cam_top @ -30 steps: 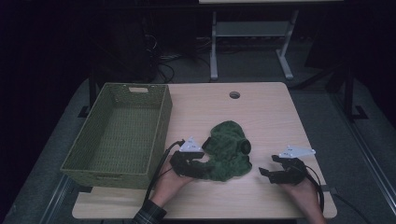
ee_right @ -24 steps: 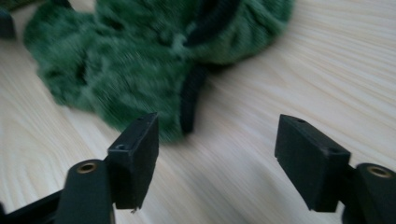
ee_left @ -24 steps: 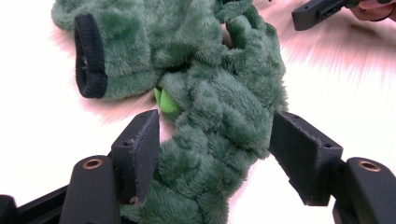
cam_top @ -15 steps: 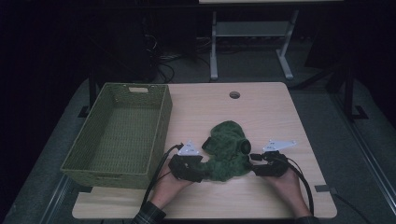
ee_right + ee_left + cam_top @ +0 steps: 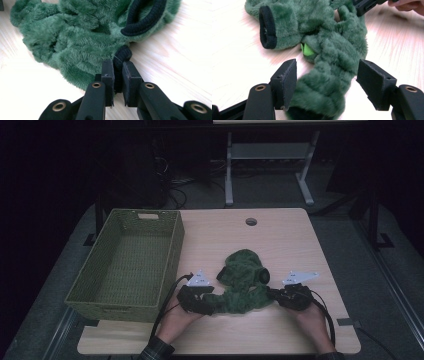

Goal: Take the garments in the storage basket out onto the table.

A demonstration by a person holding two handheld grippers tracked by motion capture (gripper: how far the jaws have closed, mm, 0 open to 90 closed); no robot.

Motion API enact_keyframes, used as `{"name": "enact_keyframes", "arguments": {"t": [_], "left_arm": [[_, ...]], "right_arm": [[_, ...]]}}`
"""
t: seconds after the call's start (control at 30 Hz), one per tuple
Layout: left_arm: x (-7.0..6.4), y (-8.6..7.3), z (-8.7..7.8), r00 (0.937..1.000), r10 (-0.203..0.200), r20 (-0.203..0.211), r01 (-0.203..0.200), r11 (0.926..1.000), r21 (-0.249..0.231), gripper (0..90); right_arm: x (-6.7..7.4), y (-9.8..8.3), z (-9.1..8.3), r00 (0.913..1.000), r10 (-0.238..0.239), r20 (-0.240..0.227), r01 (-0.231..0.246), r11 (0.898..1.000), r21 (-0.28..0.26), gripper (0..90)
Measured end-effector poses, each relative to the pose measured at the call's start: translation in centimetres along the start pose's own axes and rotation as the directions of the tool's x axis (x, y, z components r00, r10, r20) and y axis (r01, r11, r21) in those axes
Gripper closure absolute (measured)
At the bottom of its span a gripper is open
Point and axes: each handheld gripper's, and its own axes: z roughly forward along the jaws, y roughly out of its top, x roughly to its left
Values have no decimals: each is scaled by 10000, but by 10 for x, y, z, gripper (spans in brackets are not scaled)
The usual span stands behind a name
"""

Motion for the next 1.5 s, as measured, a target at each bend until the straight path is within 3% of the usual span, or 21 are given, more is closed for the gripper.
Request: {"name": "enact_keyframes", "arguments": {"t": [0.2, 0.47, 0.57, 0.7, 0.8, 1.07, 1.23, 1.33, 1.4, 1.5], "left_arm": [[1, -3, 3, 10000, -14, 35, 14, 9997, 259, 329], [-4, -8, 9, 9985, -34, 550, -8, 9971, 757, 357], [-7, -10, 13, 9977, 22, 680, -83, 9959, 906, 465], [-7, -13, 12, 9979, -8, 649, -67, 9933, 1154, 710], [-6, -14, 8, 9954, -279, 919, 168, 9927, 1194, 771], [-7, -25, 6, 9909, -669, 1168, 480, 9863, 1575, 789], [-9, -27, 6, 9928, -532, 1070, 358, 9867, 1583, 789], [-10, -26, 5, 9939, -453, 1001, 292, 9873, 1562, 718], [-10, -25, 4, 9951, -399, 907, 255, 9875, 1553, 629], [-11, -20, -1, 9957, -398, 840, 300, 9928, 1158, 583]], "right_arm": [[-5, -8, -16, 9995, 80, 316, -81, 10000, 11, 808], [-7, -17, -31, 9978, 439, 488, -434, 9990, -117, 808], [-5, -19, -33, 9980, 365, 517, -358, 9993, -130, 808], [-3, -22, -37, 9980, 317, 539, -314, 9995, -71, 809], [-2, -27, -41, 9977, 398, 544, -400, 9992, 27, 811], [8, -48, -53, 9975, 419, 564, -452, 9973, 578, 821], [17, -59, -58, 9981, 409, 470, -440, 9968, 662, 823], [17, -59, -58, 9986, 281, 447, -306, 9979, 579, 802], [17, -58, -59, 9983, 328, 490, -349, 9985, 425, 740], [16, -55, -65, 9977, 299, 611, -301, 9995, 28, 679]]}}
